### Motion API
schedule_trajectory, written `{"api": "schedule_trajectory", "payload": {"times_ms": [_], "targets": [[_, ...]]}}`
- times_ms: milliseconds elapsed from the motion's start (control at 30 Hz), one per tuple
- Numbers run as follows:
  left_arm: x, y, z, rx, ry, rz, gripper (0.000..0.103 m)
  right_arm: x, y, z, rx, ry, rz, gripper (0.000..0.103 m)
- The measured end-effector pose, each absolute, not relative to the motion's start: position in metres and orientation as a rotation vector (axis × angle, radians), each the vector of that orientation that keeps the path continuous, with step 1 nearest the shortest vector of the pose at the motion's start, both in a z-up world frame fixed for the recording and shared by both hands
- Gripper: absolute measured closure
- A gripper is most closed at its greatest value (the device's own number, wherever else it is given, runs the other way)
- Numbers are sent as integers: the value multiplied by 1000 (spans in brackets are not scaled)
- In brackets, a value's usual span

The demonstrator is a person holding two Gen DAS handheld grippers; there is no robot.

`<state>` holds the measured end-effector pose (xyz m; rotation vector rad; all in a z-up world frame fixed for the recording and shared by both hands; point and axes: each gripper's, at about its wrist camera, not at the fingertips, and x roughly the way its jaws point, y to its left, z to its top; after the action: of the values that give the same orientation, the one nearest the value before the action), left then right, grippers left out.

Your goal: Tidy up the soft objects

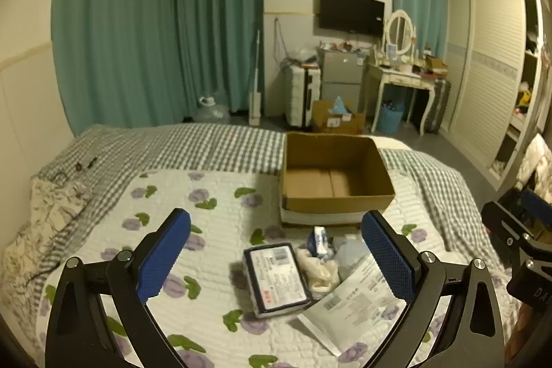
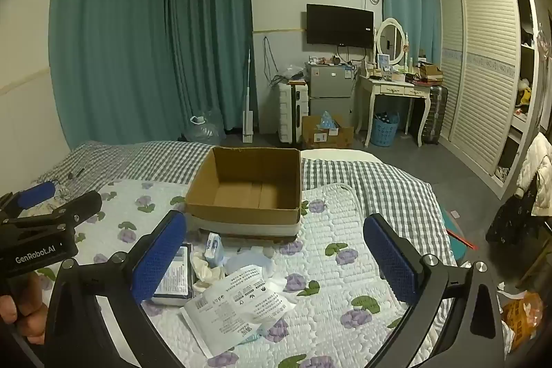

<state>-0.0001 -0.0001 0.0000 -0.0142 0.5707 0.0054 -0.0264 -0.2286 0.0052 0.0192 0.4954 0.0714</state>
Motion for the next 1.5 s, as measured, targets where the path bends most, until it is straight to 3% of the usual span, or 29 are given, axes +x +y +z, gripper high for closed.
{"api": "schedule_trajectory", "payload": {"times_ms": [1500], "targets": [[3, 4, -14, -26, 579, -32, 2, -26, -223, 1, 26, 497, 73, 0]]}}
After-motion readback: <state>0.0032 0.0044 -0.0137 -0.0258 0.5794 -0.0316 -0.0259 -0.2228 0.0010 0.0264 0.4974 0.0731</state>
